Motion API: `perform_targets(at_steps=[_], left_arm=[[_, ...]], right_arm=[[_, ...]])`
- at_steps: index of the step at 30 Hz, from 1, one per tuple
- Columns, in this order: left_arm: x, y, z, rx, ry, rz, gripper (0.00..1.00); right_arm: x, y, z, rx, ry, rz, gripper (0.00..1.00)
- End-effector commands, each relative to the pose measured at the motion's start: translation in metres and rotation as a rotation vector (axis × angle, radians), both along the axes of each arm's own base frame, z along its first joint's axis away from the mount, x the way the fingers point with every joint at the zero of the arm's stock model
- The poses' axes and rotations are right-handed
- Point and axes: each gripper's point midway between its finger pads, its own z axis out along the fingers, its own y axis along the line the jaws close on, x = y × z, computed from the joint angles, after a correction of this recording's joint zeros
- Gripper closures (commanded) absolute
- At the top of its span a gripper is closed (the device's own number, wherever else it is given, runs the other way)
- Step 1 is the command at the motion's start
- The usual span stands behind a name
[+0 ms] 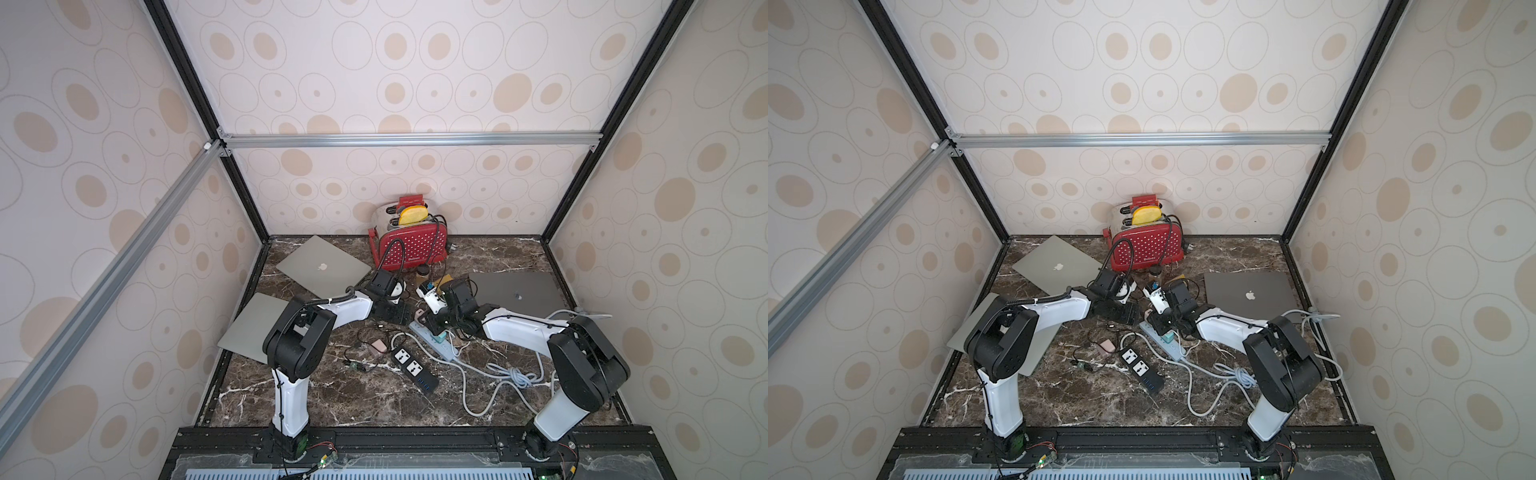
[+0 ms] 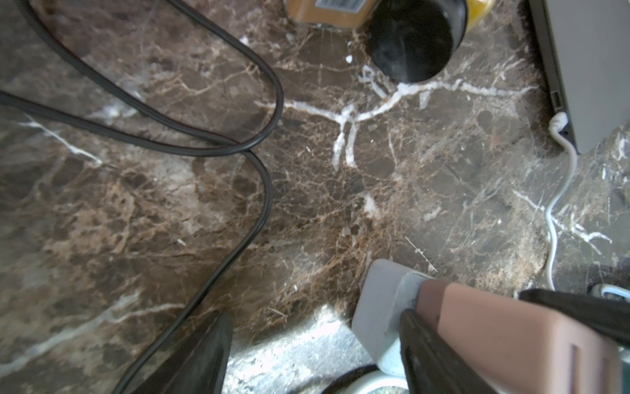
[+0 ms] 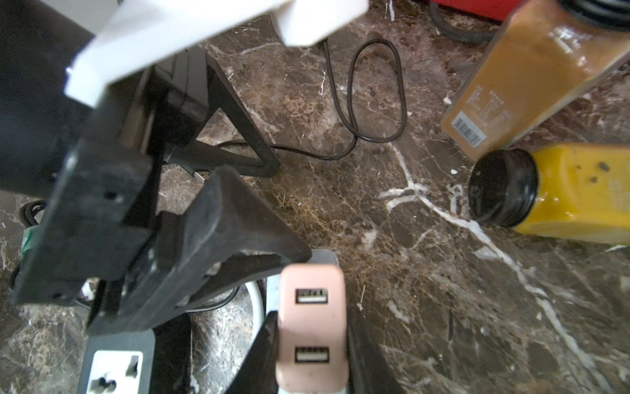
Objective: Unplug the laptop charger
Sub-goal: Remove the plug from the socket.
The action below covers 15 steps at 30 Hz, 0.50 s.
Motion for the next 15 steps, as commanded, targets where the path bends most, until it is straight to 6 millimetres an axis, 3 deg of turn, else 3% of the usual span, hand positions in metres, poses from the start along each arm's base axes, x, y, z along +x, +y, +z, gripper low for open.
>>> perform_targets(at_steps=[1, 5, 9, 15], left_arm=[[-0.082, 0.055, -0.083, 0.266, 0.326, -0.003, 0.23], [-0.084, 0.056, -0.084, 0.270, 0.330, -0.003, 0.22], [-0.085, 0.056, -0.084, 0.268, 0.330, -0.005, 0.21], [-0.085, 0.058, -0.085, 0.275, 0.332, -0.002, 0.23]], right_arm=[[0.032, 0.025, 0.088, 0.313, -0.146, -0.017, 0.95], [0.031, 0.032, 0.098, 0.342, -0.149, 0.013, 0.94], [0.022, 0.039, 0.099, 0.230, -0.217, 0.071, 0.93], [0.019, 0.038, 0.103, 0.224, -0.232, 0.070, 0.92]])
